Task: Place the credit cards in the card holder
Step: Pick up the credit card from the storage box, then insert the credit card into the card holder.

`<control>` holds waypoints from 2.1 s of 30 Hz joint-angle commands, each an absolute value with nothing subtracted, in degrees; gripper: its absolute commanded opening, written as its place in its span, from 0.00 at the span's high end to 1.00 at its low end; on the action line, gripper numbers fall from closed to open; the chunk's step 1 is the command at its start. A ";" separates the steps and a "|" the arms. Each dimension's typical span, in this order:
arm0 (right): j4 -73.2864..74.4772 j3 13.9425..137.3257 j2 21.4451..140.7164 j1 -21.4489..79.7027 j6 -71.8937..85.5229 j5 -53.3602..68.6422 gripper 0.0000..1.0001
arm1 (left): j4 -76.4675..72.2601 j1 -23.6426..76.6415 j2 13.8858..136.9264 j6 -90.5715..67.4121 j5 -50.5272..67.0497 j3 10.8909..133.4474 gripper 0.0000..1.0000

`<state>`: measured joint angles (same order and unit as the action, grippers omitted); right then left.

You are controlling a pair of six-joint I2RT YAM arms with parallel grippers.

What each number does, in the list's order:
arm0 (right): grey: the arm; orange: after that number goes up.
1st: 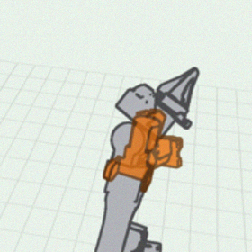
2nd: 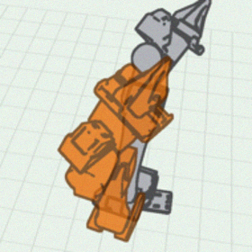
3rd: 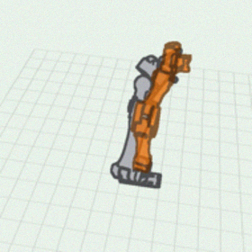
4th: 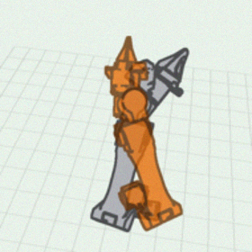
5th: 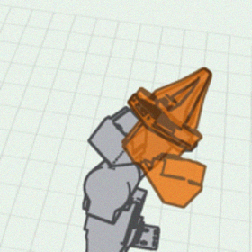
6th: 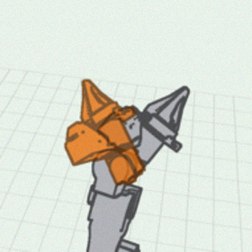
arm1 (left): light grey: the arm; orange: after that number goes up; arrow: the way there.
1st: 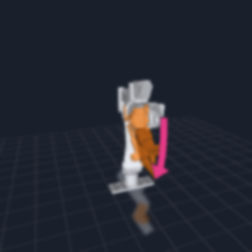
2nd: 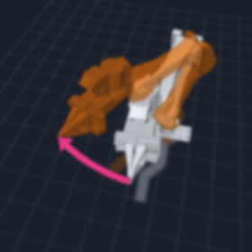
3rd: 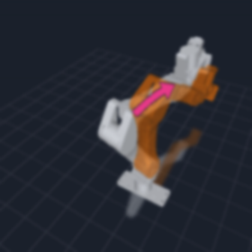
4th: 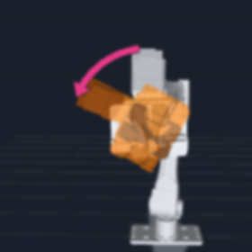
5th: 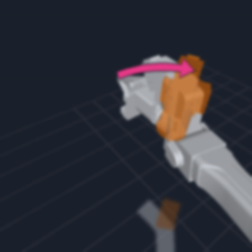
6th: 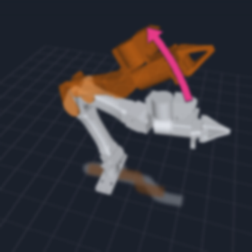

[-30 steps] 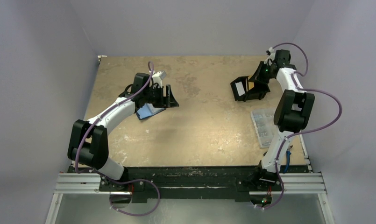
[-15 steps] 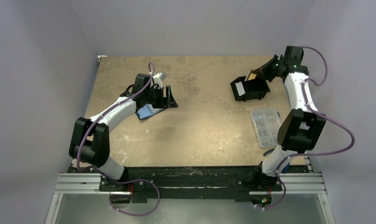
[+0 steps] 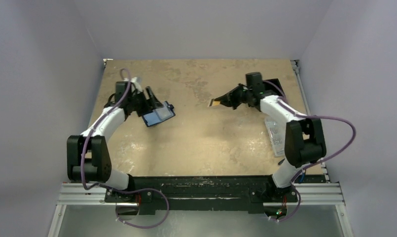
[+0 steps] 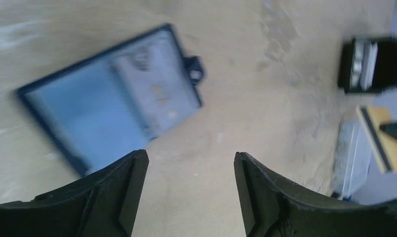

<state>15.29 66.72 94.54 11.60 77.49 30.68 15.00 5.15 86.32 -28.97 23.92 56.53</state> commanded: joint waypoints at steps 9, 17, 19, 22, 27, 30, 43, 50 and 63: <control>-24.70 84.03 115.36 36.67 54.00 26.52 1.00 | 7.98 -13.70 79.16 -40.84 26.15 44.72 0.34; -29.93 93.17 128.44 42.11 50.36 21.62 1.00 | 13.43 -12.77 87.70 -31.66 27.25 53.07 0.51; -28.91 97.32 132.12 42.44 49.93 21.66 1.00 | 16.40 -11.31 87.89 -29.29 23.19 55.21 0.36; -27.26 101.94 135.91 42.45 48.78 21.37 1.00 | 18.42 -8.49 88.78 -26.85 17.73 56.82 0.25; -25.22 104.82 138.52 41.90 45.19 21.73 1.00 | 17.95 -6.87 94.15 -25.52 18.20 56.68 0.22; -23.06 106.87 139.63 41.21 43.69 22.48 1.00 | 17.62 -6.59 96.57 -25.17 17.26 56.69 0.22; -24.67 107.58 142.73 40.32 43.15 26.80 1.00 | 18.48 -6.53 100.92 -25.06 12.87 54.85 0.55; -25.13 107.36 144.08 40.62 43.51 26.98 1.00 | 19.07 -6.62 102.65 -24.74 13.17 55.03 0.70; -25.80 106.63 145.57 40.91 45.85 27.66 1.00 | 19.31 -6.70 102.82 -24.43 13.26 55.42 0.73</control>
<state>-23.35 105.97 145.51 40.49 44.80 26.59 16.84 -6.74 99.74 -25.89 14.79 56.14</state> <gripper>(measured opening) 0.074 0.271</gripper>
